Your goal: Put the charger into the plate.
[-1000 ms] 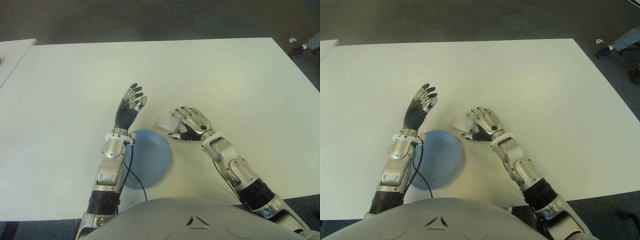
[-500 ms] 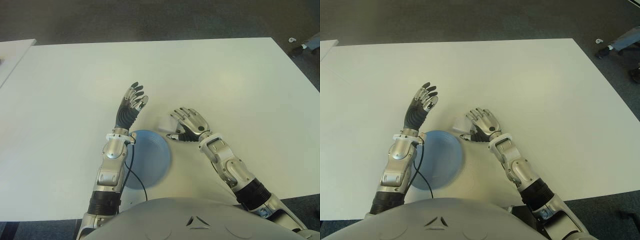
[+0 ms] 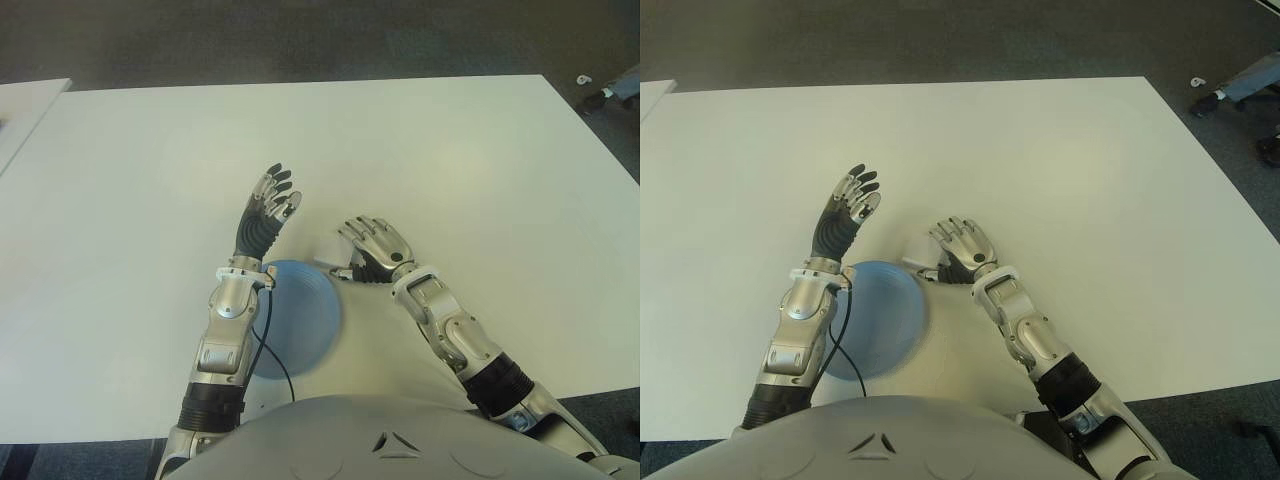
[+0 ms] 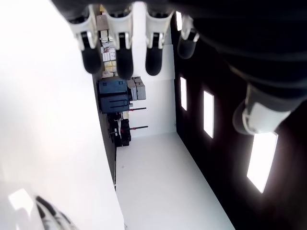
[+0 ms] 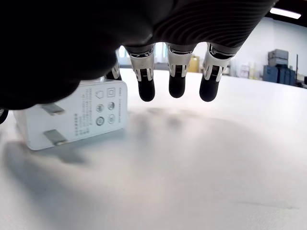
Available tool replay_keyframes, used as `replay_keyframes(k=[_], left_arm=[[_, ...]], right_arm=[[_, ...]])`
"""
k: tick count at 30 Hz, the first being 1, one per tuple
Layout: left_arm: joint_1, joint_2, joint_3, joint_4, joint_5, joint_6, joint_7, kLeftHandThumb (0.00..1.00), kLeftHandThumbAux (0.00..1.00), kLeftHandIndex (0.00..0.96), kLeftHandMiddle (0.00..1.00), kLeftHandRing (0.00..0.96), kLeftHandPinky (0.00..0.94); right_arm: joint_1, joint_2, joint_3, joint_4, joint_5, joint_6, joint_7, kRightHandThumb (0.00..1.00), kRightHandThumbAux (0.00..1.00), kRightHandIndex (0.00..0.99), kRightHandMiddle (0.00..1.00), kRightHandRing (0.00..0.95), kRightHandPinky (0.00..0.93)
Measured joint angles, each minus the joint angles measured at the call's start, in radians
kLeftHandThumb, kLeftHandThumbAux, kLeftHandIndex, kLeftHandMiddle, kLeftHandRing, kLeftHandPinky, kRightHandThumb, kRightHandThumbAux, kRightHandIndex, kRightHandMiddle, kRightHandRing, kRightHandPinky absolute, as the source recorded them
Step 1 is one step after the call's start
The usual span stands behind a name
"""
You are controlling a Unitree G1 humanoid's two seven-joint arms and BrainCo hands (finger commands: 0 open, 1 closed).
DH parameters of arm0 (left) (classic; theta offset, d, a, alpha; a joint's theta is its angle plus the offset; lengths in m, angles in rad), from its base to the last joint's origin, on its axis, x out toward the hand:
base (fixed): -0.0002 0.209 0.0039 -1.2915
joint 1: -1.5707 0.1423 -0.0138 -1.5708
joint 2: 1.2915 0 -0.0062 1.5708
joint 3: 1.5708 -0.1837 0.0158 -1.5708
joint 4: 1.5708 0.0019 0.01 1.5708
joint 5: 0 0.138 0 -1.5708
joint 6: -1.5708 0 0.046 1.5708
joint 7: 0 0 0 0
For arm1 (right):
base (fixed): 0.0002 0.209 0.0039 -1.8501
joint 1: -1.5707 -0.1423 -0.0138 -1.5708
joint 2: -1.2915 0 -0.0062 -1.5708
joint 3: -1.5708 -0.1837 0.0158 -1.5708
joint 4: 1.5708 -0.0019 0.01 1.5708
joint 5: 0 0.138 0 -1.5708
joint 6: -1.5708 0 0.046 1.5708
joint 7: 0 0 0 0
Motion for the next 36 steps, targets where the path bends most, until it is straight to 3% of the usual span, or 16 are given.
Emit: replay_keyframes(k=[19, 36], left_arm=[[0.02, -0.015, -0.011, -0.017, 0.01, 0.007, 0.011, 0.0, 0.516, 0.0, 0.128, 0.14, 0.156], [0.027, -0.022, -0.024, -0.039, 0.018, 0.017, 0.02, 0.0, 0.523, 0.0, 0.138, 0.148, 0.159]], right_arm=[[-0.036, 0.01, 0.019, 0.067, 0.001, 0.0, -0.045, 0.244, 0.12, 0.0, 0.0, 0.0, 0.0], [-0.114, 0.007, 0.045, 0.154, 0.013, -0.025, -0.069, 0.181, 0.102, 0.0, 0.0, 0.0, 0.0]])
